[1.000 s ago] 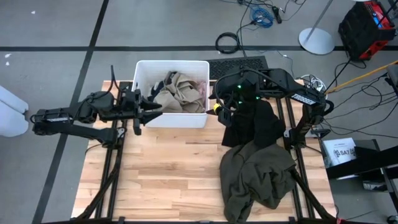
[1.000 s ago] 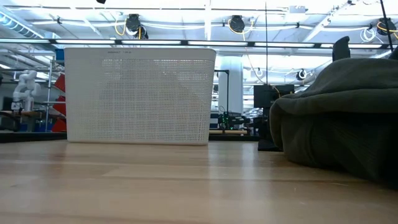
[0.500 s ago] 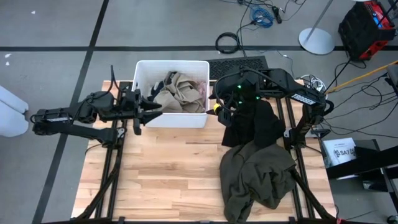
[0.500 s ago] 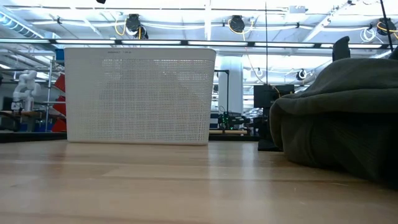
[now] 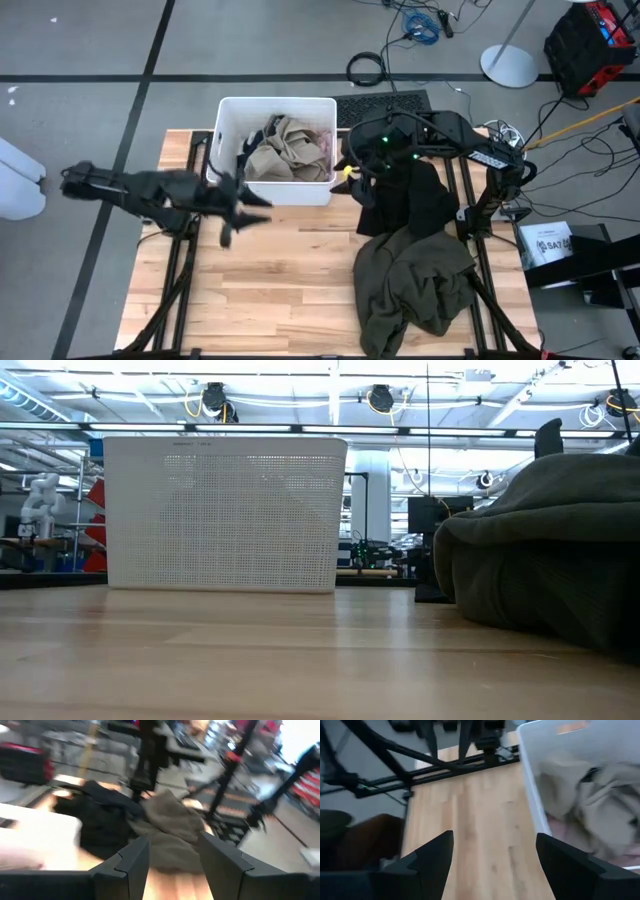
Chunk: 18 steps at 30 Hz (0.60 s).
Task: Sort clothes
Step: Put the black hoodie into the white laundry bin
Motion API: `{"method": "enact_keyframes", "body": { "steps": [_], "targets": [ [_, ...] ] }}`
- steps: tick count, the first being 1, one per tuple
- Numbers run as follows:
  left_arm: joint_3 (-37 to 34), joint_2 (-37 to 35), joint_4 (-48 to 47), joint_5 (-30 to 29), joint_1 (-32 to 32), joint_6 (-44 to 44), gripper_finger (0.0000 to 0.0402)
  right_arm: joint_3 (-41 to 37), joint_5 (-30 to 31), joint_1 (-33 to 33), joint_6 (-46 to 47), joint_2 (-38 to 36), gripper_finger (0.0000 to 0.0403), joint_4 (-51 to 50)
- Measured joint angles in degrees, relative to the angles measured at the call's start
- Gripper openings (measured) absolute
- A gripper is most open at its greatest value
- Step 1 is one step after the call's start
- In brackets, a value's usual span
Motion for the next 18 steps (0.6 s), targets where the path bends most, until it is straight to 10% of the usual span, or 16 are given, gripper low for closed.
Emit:
{"method": "enact_keyframes", "body": {
  "steps": [7, 18],
  "targets": [
    [0.07, 8.07, 8.06, -8.51, -13.66, 3.84, 0.0173, 0.0, -6.46, 5.17, 7.33, 0.0, 0.027, -6.29],
    [0.0, 16.33, 12.38, -19.78, -25.02, 3.85, 0.0173, -7.76, 8.76, 28.67, 32.45, -0.9, 0.027, -20.27]
  ]
}}
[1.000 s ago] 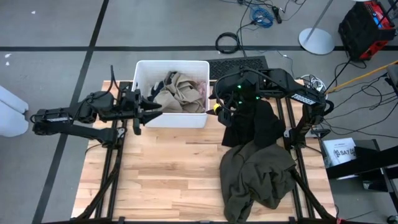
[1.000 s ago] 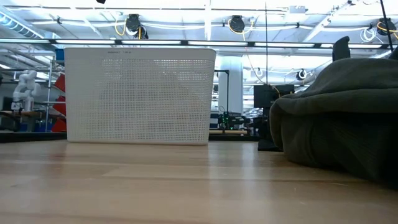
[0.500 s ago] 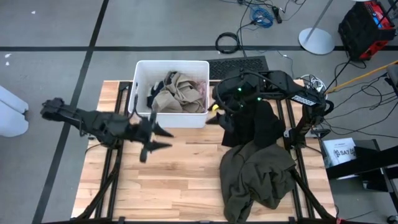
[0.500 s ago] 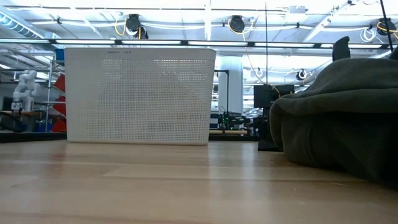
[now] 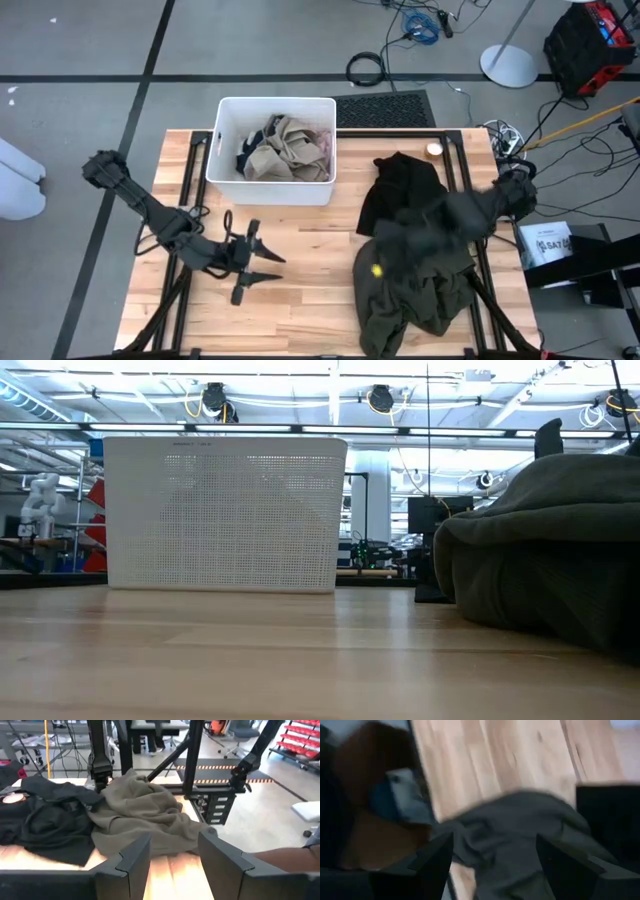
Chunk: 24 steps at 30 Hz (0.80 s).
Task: Sort clothes
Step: Put the black hoodie into the white laundry bin
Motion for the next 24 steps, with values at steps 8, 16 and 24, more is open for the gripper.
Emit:
{"method": "enact_keyframes", "body": {
  "steps": [8, 16, 24],
  "targets": [
    [0.0, 1.48, 1.42, -2.47, -1.27, -0.01, 0.0173, -23.49, 6.52, 12.9, 12.26, -0.87, 0.027, 0.29],
    [0.0, 1.41, 4.1, -5.29, -1.12, 2.86, 0.0173, -34.23, 7.12, 9.84, 4.57, -1.0, 0.027, 21.12],
    [0.0, 1.41, 4.12, -5.34, -1.12, 3.0, 0.0173, -34.23, 7.15, 4.89, -3.61, -1.04, 0.027, 42.15]
  ]
}}
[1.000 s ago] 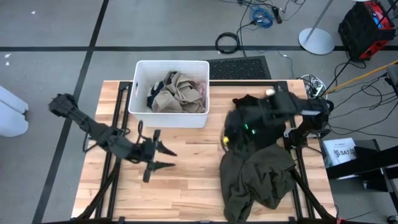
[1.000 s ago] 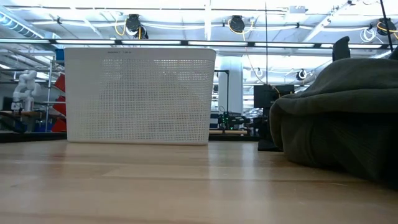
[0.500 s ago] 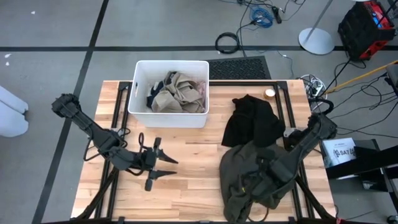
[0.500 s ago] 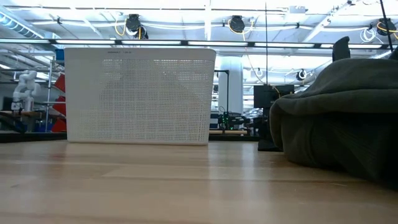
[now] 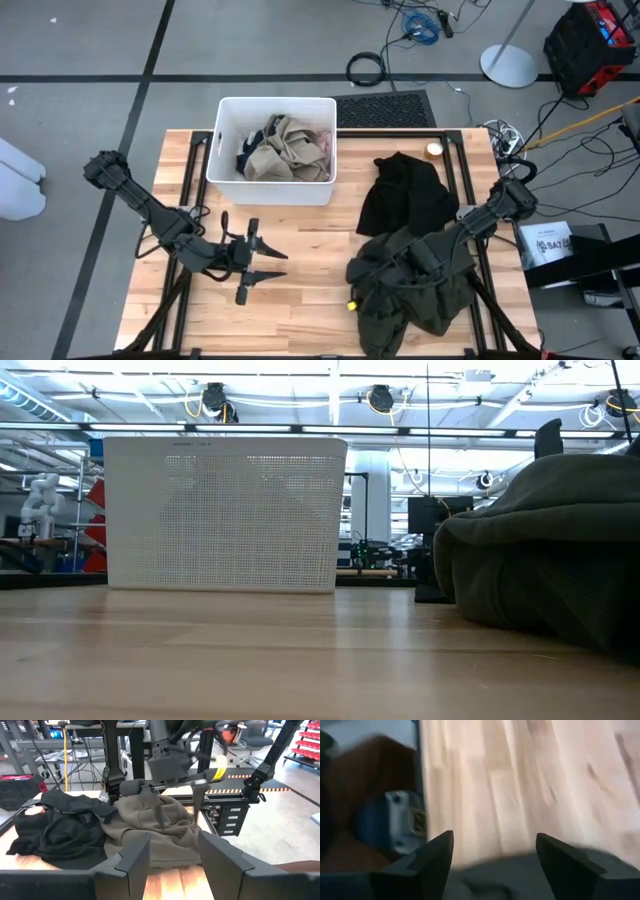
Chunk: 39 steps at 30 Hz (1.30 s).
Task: Sort clothes
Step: Put the black hoodie into the white laundry bin
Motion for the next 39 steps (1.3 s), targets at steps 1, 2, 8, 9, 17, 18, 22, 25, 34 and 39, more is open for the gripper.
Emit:
{"method": "enact_keyframes", "body": {
  "steps": [1, 2, 8, 9, 17, 18, 22, 25, 34, 39],
  "targets": [
    [0.0, 0.0, 0.0, 0.0, 0.0, -0.02, 0.0173, 0.0, -0.06, -0.24, 0.01, 0.0, 0.027, 2.09],
    [0.0, 0.0, -0.02, 0.0, -0.02, -0.04, 0.0173, 0.0, -0.17, -0.53, 0.15, 0.0, 0.027, 4.35],
    [0.0, 0.0, -0.07, 0.0, -0.02, -0.5, 0.0173, 0.0, -0.03, -1.57, 0.28, 0.0, 0.027, 15.29],
    [0.0, 0.0, -0.07, 0.0, -0.02, -0.51, 0.0173, 0.0, -0.04, -1.57, 0.26, 0.0, 0.027, 16.63],
    [0.0, -0.01, -0.1, 0.02, -0.02, -0.52, 0.0173, 0.0, -0.16, -1.55, 0.26, -0.02, 0.027, 21.15],
    [0.0, -0.02, -0.09, 0.0, -0.02, -0.47, 0.0173, 0.0, -0.16, -1.52, 0.26, -0.02, 0.027, 21.14],
    [0.0, -0.02, -0.31, 0.02, -0.09, -0.26, 0.0173, 0.0, -0.15, -1.55, 0.26, -0.02, 0.027, 21.18],
    [0.0, -0.02, -0.31, 0.02, -0.13, -0.22, 0.0173, 0.0, -0.15, -1.52, 0.26, -0.02, 0.027, 21.2],
    [0.0, -0.02, -0.18, 0.02, -0.13, -0.09, 0.0173, 0.0, -0.13, -1.52, 0.26, -0.02, 0.027, 21.2],
    [0.0, -0.02, -0.15, 0.02, -0.13, -0.11, 0.0173, 0.0, -0.13, -1.52, 0.26, -0.02, 0.027, 21.2]
  ]
}}
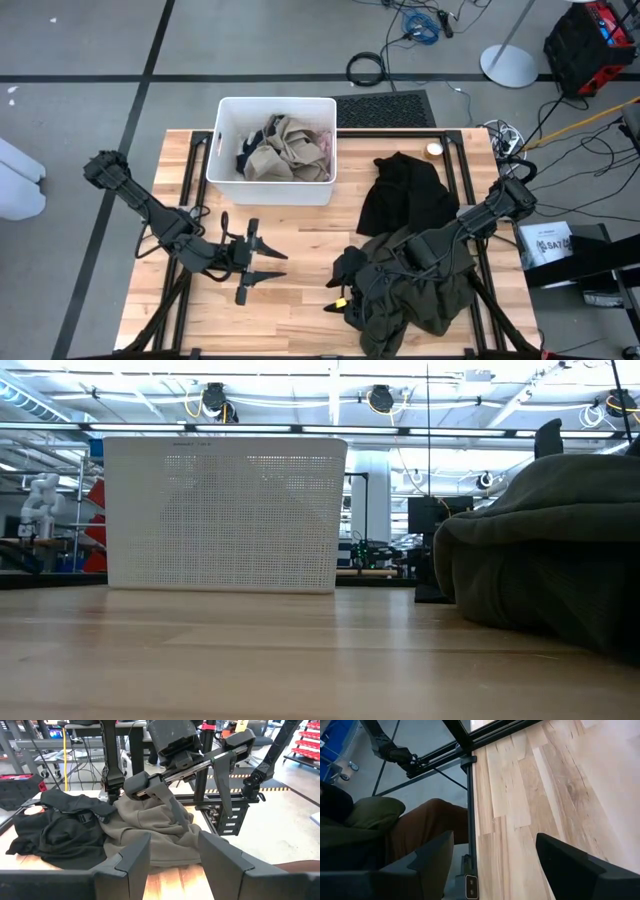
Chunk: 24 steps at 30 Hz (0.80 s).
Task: Sort clothes
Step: Put the black hoodie into the white laundry bin
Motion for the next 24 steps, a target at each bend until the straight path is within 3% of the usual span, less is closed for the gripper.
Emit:
{"method": "enact_keyframes", "body": {
  "steps": [24],
  "targets": [
    [0.0, 0.0, -1.21, 0.02, -0.26, -1.3, 0.0173, 0.0, 0.02, 0.0, 0.0, 0.0, 0.027, 0.0]
  ]
}}
